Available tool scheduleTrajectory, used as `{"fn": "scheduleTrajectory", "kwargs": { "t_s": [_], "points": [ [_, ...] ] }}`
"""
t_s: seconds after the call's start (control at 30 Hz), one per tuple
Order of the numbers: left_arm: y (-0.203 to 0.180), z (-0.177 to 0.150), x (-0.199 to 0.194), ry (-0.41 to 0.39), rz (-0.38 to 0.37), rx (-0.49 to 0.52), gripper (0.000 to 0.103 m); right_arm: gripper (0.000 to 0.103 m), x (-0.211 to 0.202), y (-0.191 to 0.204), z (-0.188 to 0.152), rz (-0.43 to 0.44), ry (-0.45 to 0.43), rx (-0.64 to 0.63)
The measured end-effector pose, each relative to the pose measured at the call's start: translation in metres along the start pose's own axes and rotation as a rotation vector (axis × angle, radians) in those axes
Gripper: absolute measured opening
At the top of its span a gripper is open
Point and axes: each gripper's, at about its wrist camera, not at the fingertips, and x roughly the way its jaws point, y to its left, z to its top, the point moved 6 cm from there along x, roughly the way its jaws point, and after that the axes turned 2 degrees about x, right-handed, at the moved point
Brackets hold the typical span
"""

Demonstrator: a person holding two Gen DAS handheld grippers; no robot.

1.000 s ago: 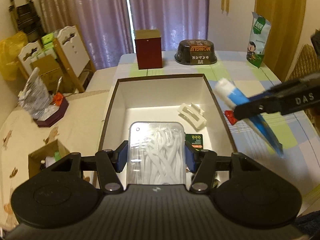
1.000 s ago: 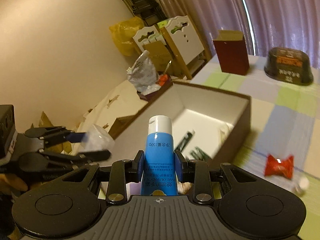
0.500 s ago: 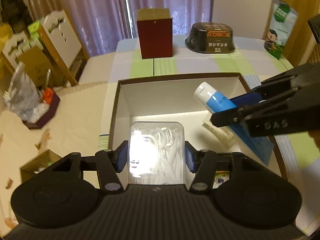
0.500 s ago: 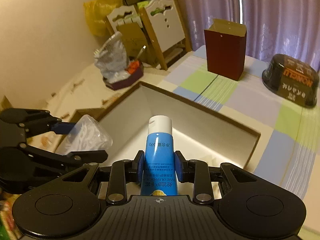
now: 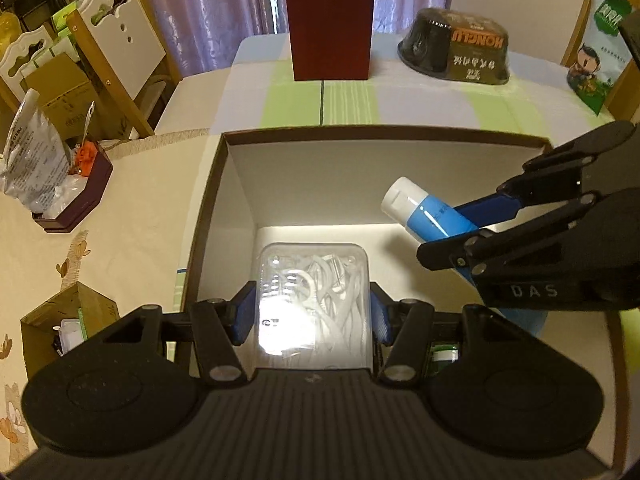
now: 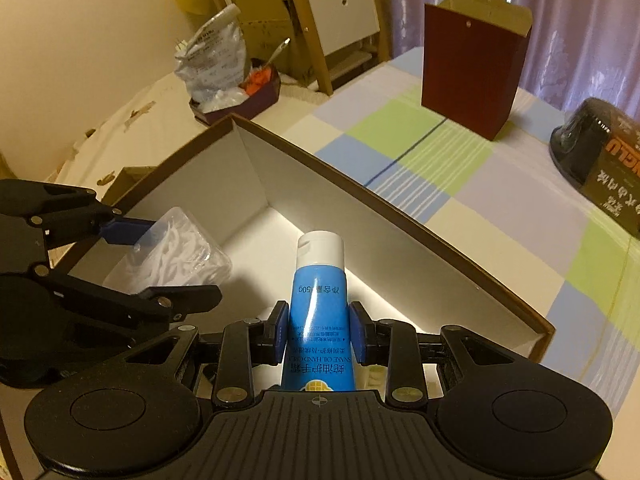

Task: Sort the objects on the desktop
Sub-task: 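Open both tools to drop the floss box and blue tube into the shoebox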

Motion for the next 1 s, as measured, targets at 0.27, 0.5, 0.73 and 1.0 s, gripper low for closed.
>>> {"fn": "scheduleTrajectory", "kwargs": {
  "t_s": [0.27, 0.5, 0.73, 1.0],
  "points": [
    [-0.008, 0.009, 0.011, 0.0, 0.013, 0.061, 0.052, 0.031, 0.008, -0.005, -0.003, -0.032, 0.021, -0.017],
    [-0.01, 0.014, 0.017, -0.011, 0.031, 0.087, 0.054, 0.031, 0.001, -0.007, -0.003, -0.039, 0.014, -0.036],
    [-0.012, 0.018, 0.02, -0.015, 0.049, 0.107, 0.067, 0.031, -0.003, -0.008, -0.004, -0.042, 0.019, -0.051],
    [-0.01, 0.018, 0.015, -0.02, 0.066, 0.113, 0.078, 0.031, -0.007, -0.008, -0.01, -0.042, 0.027, -0.054]
  ]
}}
